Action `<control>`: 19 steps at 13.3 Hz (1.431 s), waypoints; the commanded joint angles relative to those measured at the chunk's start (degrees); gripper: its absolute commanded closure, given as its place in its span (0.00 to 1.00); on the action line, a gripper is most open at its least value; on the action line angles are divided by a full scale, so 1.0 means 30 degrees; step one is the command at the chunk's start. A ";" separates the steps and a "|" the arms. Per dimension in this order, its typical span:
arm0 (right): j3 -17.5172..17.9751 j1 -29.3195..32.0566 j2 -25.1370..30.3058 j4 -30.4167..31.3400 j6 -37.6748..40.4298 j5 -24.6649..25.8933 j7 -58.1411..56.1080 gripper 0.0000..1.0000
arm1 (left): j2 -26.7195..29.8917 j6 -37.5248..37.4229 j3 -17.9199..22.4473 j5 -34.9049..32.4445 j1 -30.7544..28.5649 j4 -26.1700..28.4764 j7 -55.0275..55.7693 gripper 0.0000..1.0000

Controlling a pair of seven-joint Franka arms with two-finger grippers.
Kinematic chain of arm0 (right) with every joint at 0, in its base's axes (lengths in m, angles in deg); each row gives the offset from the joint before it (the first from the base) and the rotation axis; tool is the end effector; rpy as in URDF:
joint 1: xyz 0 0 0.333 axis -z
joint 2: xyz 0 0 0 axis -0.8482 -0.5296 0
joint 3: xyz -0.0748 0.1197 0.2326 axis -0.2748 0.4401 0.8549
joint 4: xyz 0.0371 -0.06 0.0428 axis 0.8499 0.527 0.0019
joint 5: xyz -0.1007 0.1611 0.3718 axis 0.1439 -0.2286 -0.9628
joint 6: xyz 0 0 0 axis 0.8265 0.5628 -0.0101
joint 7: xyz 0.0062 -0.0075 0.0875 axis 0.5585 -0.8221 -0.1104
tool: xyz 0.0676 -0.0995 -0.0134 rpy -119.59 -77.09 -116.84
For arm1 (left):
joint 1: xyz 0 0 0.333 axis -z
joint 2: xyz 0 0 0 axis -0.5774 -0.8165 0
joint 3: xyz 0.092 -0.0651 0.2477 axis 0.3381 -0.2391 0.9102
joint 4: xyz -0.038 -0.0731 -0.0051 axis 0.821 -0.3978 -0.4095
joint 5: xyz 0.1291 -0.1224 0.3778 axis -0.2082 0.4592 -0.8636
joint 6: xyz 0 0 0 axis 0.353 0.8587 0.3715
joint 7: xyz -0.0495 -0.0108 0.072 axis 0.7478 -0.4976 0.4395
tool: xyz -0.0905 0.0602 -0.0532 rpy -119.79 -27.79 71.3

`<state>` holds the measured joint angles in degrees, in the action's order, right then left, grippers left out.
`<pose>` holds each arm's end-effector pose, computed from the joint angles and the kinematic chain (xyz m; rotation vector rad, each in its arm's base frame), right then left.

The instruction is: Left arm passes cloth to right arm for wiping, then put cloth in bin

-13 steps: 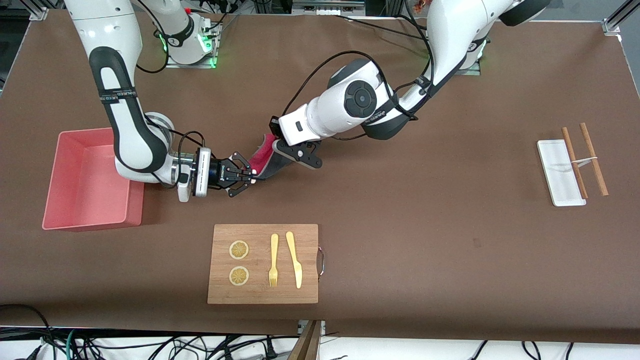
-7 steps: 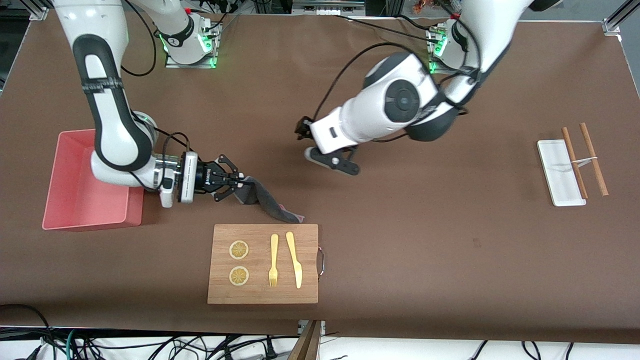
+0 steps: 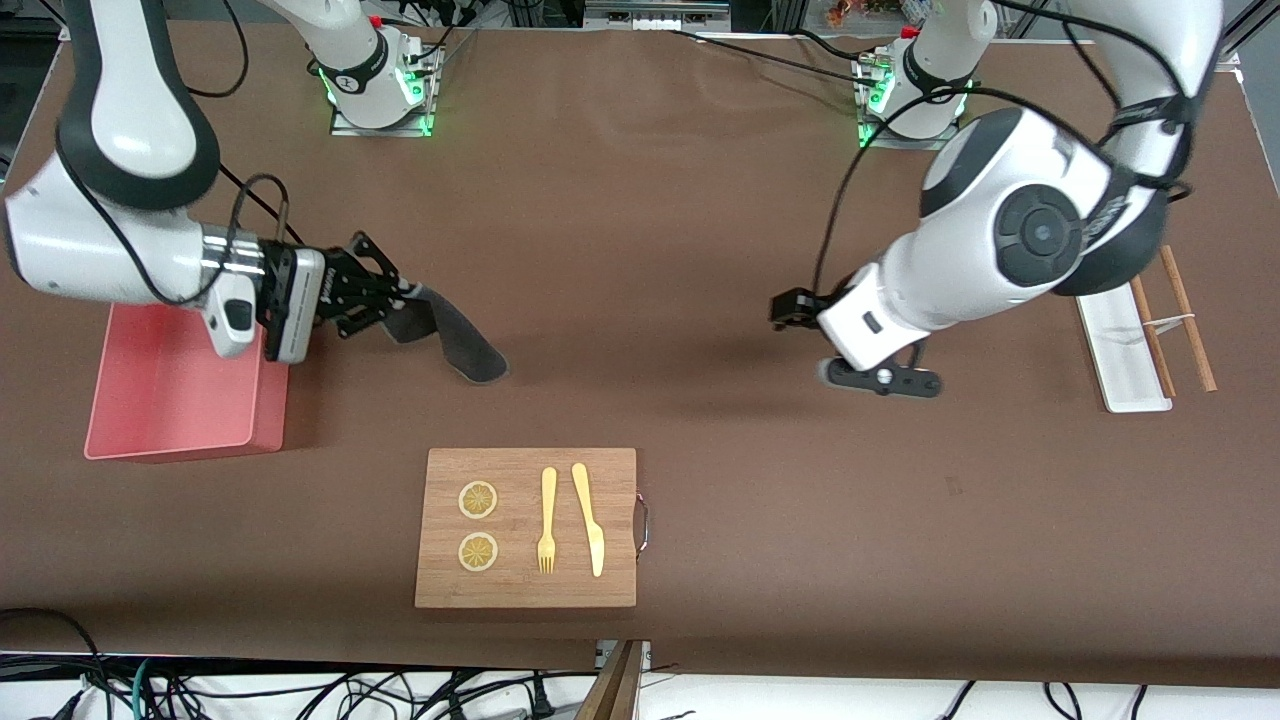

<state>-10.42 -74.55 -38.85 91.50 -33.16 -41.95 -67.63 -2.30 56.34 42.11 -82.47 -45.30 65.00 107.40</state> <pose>0.5827 0.1340 0.3837 -2.1969 -0.9616 -0.1298 0.6183 -0.2639 0.4238 2.9688 -0.0838 -0.2446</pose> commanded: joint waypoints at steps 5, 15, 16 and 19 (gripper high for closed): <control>0.0086 0.0470 0.1127 0.0841 0.0469 0.8431 1.0747 1.00 | 0.3640 -0.2182 0.0586 -0.1312 -0.2019 0.0544 -0.1360 0.00; 0.0290 0.0207 -0.4492 0.2097 -0.6696 1.1697 2.0436 1.00 | 0.9444 -0.2271 1.3952 0.1001 0.5629 0.4025 -0.7251 0.00; 0.0552 0.0148 -0.5021 0.2304 -0.7639 1.1697 2.0465 1.00 | 0.9798 -0.2009 1.3952 0.1060 0.5484 0.4844 -0.7547 0.00; 0.0875 -0.1048 -0.6281 0.1812 -0.8377 1.1346 2.1832 1.00 | 0.9684 -0.2181 1.3632 0.0799 0.5044 0.5175 -0.7901 0.00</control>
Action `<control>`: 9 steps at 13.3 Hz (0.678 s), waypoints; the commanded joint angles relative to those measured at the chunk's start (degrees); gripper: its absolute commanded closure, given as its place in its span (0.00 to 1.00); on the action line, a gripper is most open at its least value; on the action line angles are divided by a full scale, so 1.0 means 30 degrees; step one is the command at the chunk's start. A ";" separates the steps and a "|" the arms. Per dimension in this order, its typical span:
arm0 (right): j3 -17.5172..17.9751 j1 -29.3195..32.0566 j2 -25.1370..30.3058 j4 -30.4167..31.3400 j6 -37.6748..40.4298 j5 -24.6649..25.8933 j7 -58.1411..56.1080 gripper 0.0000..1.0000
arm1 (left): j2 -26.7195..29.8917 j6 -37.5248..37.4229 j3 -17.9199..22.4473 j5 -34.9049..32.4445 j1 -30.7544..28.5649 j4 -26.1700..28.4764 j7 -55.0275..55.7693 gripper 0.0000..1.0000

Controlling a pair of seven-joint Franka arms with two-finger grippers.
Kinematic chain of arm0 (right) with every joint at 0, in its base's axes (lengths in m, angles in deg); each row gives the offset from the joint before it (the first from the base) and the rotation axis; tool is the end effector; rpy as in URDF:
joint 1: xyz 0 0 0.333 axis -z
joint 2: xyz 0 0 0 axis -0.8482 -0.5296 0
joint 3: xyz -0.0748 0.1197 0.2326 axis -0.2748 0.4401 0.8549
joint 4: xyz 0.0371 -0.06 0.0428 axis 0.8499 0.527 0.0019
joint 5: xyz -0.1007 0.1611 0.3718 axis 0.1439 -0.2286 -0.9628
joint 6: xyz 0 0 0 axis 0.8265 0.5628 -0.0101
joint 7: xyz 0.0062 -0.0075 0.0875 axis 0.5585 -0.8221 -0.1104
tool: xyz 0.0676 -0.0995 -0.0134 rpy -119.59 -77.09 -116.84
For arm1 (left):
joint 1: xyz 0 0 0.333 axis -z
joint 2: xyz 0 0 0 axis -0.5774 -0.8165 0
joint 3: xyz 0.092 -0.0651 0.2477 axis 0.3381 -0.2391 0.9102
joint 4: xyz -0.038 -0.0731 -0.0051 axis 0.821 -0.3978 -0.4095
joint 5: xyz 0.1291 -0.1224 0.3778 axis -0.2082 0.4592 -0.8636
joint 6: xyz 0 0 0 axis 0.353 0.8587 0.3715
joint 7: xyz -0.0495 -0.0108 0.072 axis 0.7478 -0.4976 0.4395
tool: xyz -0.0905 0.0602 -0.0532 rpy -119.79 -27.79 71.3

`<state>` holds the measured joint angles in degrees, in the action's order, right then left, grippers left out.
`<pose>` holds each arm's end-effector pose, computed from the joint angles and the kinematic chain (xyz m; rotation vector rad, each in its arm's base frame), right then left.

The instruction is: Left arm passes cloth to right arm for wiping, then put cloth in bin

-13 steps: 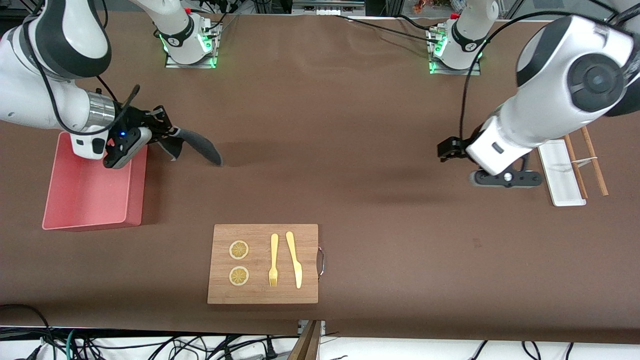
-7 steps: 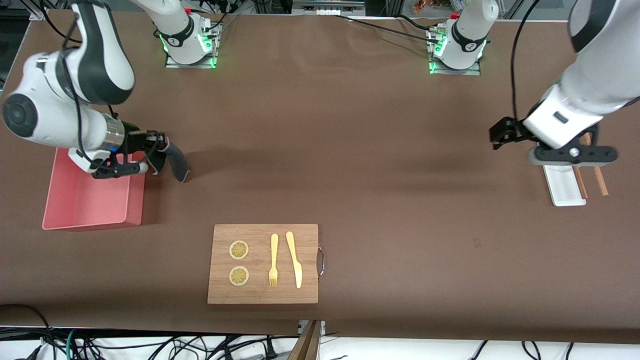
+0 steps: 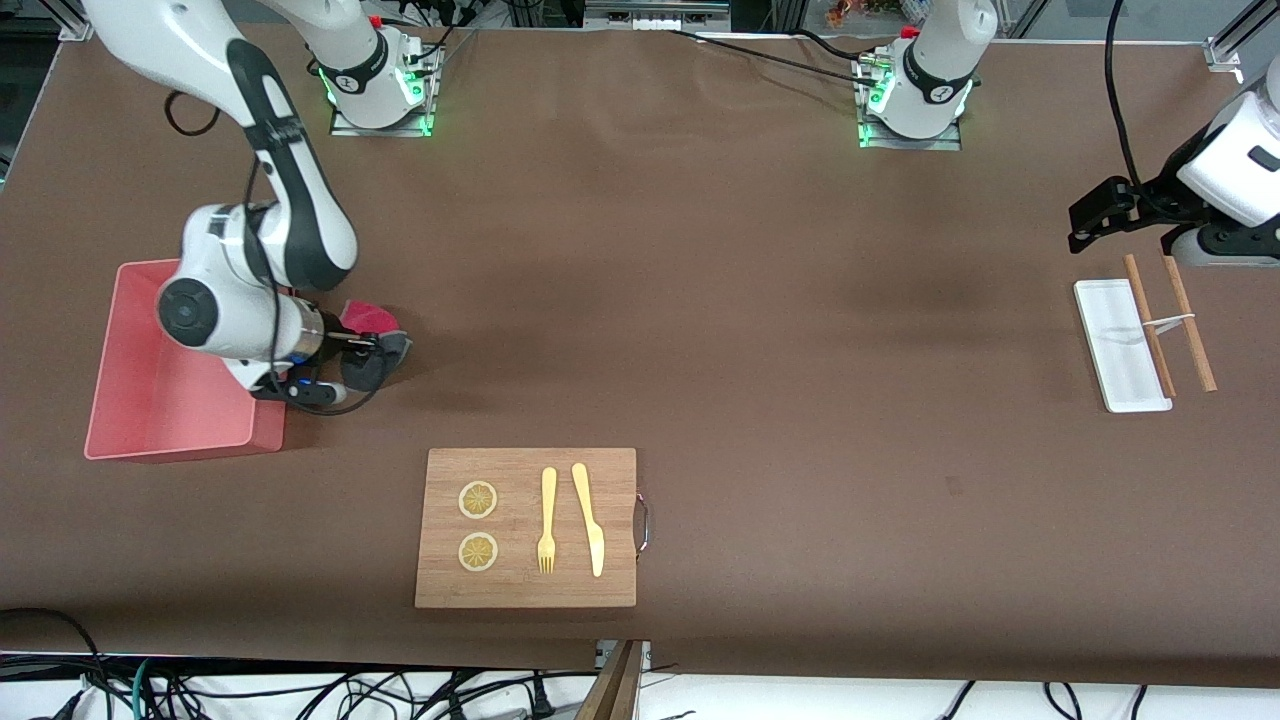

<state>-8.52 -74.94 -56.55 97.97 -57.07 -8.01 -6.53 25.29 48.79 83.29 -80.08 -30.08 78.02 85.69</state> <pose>0.5737 0.0883 0.1543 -3.0742 0.1028 0.3681 0.5713 -0.0291 0.5481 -3.1061 0.0219 0.0821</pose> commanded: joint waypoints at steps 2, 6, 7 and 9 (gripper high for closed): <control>0.0449 -0.2174 -0.1347 -0.0818 -0.1575 0.0005 0.4014 1.00 | 0.0399 -0.0164 -0.0300 0.0002 0.0000 0.0657 -0.0548 0.00; 0.1473 -0.3642 -0.2317 -0.2046 -0.2168 -0.2391 0.7385 1.00 | 0.0399 -0.0164 -0.0242 0.0002 0.0000 0.0656 -0.0694 0.00; 0.2025 -0.3965 -0.2521 -0.2514 -0.2226 -0.2978 0.8495 1.00 | 0.0399 -0.0164 -0.0242 0.0002 0.0000 0.0656 -0.0665 0.00; 0.3111 -0.4375 -0.3077 -0.3918 -0.2547 -0.3452 1.0577 1.00 | 0.0399 -0.0194 -0.0272 0.0002 0.0000 0.0627 -0.0665 0.00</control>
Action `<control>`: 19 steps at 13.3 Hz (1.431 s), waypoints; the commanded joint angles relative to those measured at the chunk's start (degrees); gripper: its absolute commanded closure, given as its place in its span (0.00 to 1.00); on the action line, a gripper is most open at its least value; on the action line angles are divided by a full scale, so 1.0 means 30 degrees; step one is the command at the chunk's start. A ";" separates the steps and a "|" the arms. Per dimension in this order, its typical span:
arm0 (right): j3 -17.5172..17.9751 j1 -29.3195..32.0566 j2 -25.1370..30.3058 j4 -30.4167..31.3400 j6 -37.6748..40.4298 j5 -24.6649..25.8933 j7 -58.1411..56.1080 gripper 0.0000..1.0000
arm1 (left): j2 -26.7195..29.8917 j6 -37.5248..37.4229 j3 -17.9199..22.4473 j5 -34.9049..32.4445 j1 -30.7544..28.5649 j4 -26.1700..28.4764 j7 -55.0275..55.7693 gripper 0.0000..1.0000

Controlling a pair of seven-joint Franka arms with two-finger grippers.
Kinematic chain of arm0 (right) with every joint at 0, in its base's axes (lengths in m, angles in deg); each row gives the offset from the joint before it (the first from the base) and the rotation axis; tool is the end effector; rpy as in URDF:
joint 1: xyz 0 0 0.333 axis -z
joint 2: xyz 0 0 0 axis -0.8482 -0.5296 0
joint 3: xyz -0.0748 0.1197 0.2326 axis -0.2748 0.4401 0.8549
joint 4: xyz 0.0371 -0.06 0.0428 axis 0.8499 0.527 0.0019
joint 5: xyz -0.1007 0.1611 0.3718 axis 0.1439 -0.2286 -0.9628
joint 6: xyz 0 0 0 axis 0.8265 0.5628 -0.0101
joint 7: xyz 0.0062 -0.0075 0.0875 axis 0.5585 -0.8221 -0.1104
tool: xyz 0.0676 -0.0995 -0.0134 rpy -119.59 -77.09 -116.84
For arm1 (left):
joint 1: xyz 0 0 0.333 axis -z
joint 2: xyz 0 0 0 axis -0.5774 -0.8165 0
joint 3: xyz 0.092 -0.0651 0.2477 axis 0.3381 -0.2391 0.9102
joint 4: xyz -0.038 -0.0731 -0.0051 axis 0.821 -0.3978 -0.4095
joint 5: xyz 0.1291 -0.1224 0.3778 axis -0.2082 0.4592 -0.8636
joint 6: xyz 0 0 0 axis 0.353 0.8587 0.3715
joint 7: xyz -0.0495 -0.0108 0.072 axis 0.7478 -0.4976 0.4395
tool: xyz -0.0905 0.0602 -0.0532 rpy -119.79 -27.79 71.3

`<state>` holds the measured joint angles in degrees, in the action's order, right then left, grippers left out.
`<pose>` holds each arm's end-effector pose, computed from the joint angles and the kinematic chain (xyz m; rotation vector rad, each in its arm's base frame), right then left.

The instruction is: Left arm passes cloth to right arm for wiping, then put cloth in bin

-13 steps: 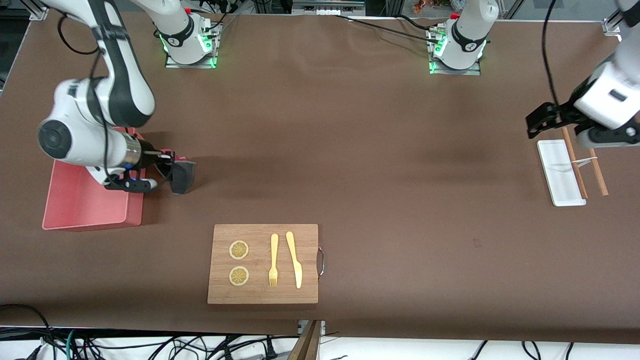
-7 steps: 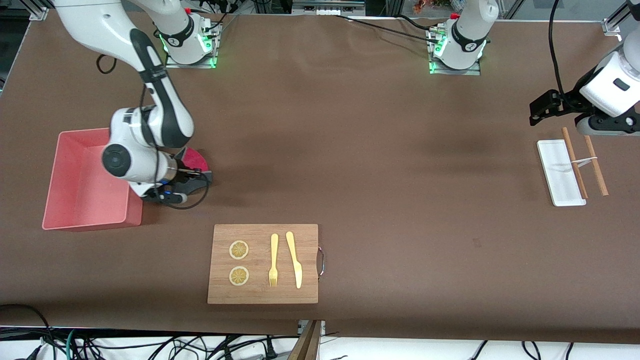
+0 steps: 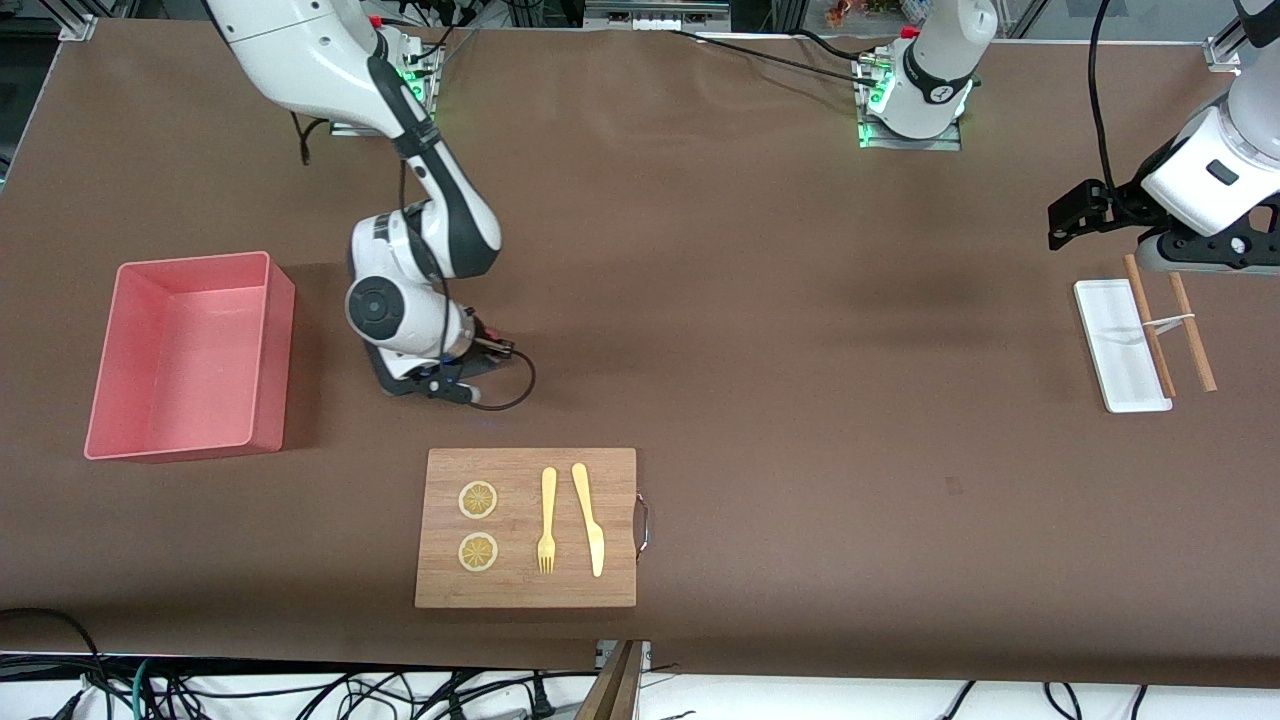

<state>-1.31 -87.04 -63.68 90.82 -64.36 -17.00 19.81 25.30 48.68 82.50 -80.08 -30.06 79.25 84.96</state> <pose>0.5474 0.2960 0.1356 -2.9485 0.4673 0.3094 0.5692 -0.0371 0.5374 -3.1029 0.0641 0.1180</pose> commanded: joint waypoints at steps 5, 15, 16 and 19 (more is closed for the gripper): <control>0.2965 -0.1076 -0.1086 -0.2389 -0.2491 -0.0459 0.5284 1.00 | 0.0394 -0.0243 -0.0007 0.0031 -0.0007 0.0217 -0.0421 0.00; 0.2061 0.3223 0.2224 0.0915 0.2050 -0.0605 0.2606 1.00 | 0.0394 -0.0243 -0.0037 0.0002 0.0023 0.0217 -0.0421 0.00; 0.1652 0.3576 0.2400 0.1385 0.2020 -0.0576 0.1699 1.00 | 0.0394 -0.0243 -0.0037 0.0002 0.0023 0.0217 -0.0421 0.00; 0.0743 0.4777 0.2460 0.2237 0.1962 -0.0342 -0.1317 1.00 | 0.0394 -0.0243 -0.0037 0.0002 0.0023 0.0217 -0.0421 0.00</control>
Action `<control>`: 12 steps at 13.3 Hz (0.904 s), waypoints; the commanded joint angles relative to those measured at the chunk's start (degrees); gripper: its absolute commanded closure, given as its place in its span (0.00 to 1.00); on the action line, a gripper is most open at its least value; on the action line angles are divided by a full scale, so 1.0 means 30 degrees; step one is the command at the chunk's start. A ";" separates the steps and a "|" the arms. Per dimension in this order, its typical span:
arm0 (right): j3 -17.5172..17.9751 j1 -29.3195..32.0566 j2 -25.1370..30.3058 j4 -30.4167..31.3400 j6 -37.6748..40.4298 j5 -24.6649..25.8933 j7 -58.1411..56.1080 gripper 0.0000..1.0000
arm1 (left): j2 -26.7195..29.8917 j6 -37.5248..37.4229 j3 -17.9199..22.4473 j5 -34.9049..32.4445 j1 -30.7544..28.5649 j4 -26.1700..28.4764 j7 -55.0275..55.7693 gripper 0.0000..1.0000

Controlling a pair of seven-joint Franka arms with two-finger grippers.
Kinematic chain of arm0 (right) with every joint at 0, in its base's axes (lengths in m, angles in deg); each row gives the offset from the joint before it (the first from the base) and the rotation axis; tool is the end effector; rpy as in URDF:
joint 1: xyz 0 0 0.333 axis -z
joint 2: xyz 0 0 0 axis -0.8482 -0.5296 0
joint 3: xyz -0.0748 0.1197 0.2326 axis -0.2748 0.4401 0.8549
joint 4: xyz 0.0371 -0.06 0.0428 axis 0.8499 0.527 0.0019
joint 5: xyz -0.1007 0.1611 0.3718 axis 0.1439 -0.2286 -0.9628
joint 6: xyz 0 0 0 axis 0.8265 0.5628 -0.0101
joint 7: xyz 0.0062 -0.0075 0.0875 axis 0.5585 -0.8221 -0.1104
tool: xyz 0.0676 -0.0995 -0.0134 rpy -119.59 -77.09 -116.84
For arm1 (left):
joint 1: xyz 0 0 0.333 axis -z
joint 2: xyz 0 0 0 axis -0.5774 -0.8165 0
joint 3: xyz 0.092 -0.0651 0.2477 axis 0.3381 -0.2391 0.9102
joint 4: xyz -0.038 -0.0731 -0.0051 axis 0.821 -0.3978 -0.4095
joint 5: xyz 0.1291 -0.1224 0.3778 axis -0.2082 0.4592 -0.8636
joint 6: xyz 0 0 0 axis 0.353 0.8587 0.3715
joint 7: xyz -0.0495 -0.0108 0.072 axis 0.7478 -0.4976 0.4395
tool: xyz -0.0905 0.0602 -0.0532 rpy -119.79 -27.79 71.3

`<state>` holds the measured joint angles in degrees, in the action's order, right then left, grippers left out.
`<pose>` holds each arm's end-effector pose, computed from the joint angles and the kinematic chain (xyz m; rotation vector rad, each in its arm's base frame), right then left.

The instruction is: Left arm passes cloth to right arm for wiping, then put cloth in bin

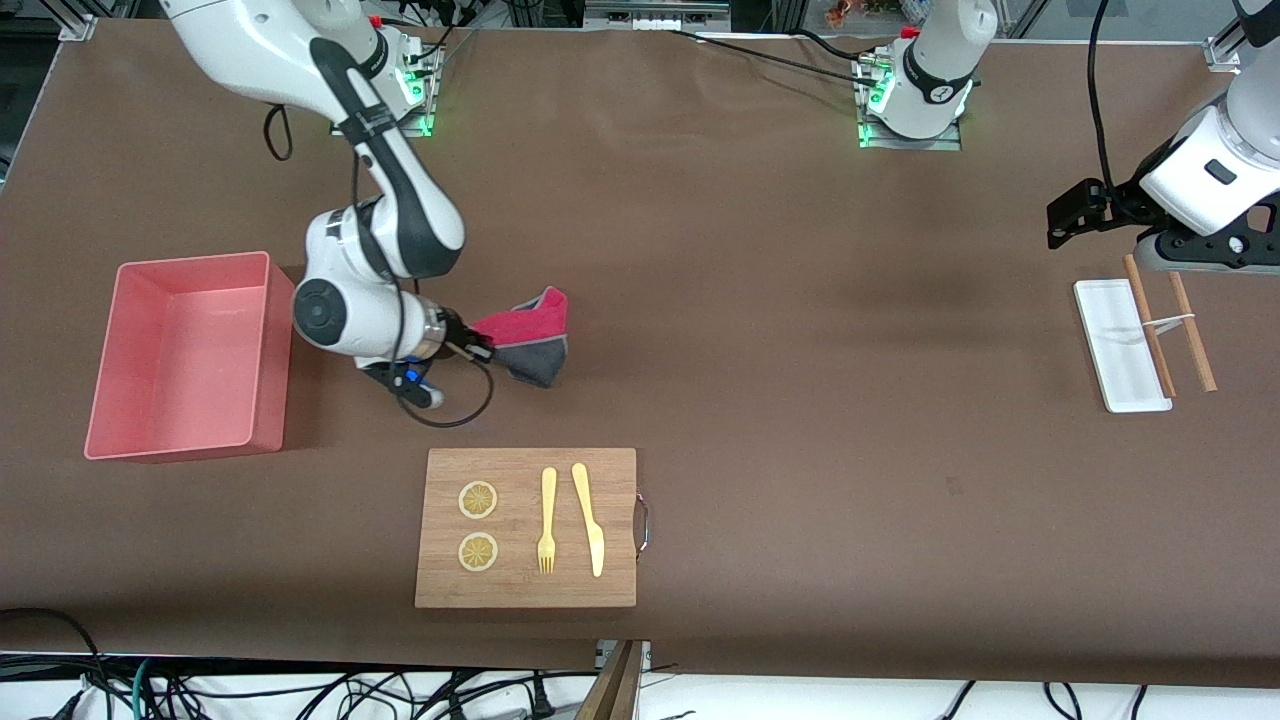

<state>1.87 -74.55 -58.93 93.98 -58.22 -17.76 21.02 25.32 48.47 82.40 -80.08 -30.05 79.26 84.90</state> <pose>0.5681 0.2037 0.1578 -2.8514 0.7233 0.4335 0.5686 -0.0382 0.5373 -3.1024 0.0686 0.1233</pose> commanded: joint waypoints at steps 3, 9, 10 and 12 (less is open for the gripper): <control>-0.1690 0.1668 0.1372 0.2293 -0.0522 0.0322 -0.6580 1.00 | 0.0387 -0.0173 -0.0006 0.0002 0.0020 0.0216 -0.0402 0.00; -0.2923 0.3516 0.2425 0.2942 -0.0495 0.3803 -0.9697 1.00 | 0.0387 -0.0173 -0.0006 0.0002 0.0020 0.0216 -0.0402 0.00; -0.3042 0.3603 0.2805 0.2825 -0.0379 0.4041 -1.0194 1.00 | 0.0387 -0.0173 -0.0006 0.0002 0.0020 0.0216 -0.0402 0.00; -0.3073 0.4070 0.3742 0.2737 0.0203 0.5382 -1.0433 1.00 | 0.0387 -0.0173 -0.0006 0.0002 0.0020 0.0216 -0.0402 0.00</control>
<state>-7.62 -63.66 -52.14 100.67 -59.02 -4.97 -8.85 25.33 48.46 82.38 -80.08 -30.05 79.26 84.90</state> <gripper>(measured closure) 0.982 0.000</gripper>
